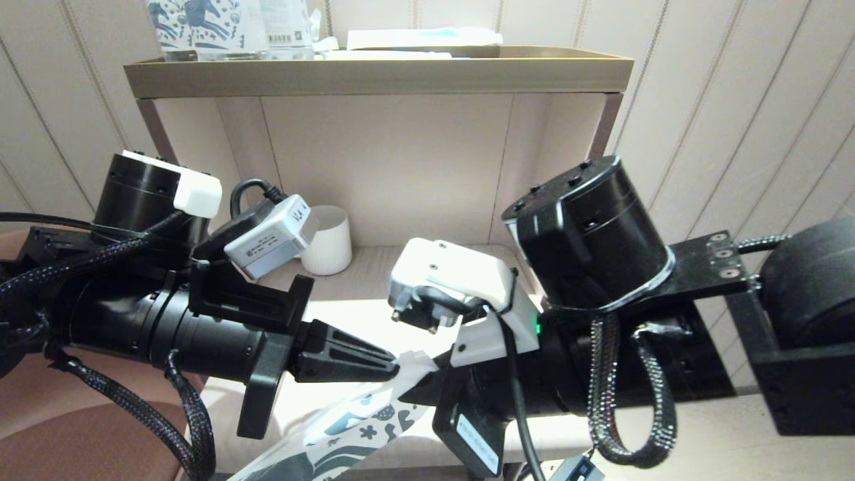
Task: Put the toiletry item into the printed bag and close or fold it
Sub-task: Hand it to the other hand
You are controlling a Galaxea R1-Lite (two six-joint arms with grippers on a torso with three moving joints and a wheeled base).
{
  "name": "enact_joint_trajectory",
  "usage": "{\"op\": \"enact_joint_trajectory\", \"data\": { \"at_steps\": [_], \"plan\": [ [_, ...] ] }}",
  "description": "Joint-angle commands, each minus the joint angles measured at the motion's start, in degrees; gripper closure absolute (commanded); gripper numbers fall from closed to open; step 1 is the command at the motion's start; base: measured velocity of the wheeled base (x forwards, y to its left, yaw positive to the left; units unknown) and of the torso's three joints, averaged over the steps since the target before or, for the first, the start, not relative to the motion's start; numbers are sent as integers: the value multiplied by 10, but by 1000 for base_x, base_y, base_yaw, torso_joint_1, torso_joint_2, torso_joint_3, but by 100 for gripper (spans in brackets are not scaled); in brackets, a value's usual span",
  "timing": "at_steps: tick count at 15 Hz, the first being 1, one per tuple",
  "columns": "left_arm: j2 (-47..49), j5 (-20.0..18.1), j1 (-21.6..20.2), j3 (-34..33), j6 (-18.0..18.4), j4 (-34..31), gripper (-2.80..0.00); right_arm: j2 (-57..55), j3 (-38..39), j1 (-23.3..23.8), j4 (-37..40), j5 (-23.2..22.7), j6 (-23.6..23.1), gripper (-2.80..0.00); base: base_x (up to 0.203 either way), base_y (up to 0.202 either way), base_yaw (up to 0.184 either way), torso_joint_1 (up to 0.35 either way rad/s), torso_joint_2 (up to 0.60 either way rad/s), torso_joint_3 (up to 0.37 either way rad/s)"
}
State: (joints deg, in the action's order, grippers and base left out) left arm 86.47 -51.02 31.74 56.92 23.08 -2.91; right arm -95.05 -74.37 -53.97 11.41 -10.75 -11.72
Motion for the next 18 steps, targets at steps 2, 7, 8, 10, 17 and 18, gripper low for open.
{"op": "enact_joint_trajectory", "data": {
  "at_steps": [2, 7, 8, 10, 17, 18],
  "plan": [
    [-1, -2, 0, -1, 1, -1, 0, 38, 19, 12, 1, -1, -1, 0, 0, 0, 0, 0, 0, 0],
    [-1, -1, 0, -3, 2, -1, 0, 38, 23, 15, -2, -1, -2, 0, 0, 0, 0, 0, 0, 0],
    [0, -1, 0, -3, 2, -1, 0, 38, 24, 16, -2, -1, -2, 0, 0, 0, 0, 0, 0, 0],
    [2, -1, 0, -2, 1, 0, 0, 38, 24, 16, -2, -1, -3, 0, 0, 0, 0, 0, 0, 0],
    [5, -1, 1, -3, 3, 0, 0, 36, 23, 16, -2, -1, -5, 0, 0, 0, 0, 0, 0, 0],
    [5, -1, 0, -2, 1, 0, 0, 36, 24, 17, -2, -1, -4, 0, 0, 0, 0, 0, 0, 0]
  ]
}}
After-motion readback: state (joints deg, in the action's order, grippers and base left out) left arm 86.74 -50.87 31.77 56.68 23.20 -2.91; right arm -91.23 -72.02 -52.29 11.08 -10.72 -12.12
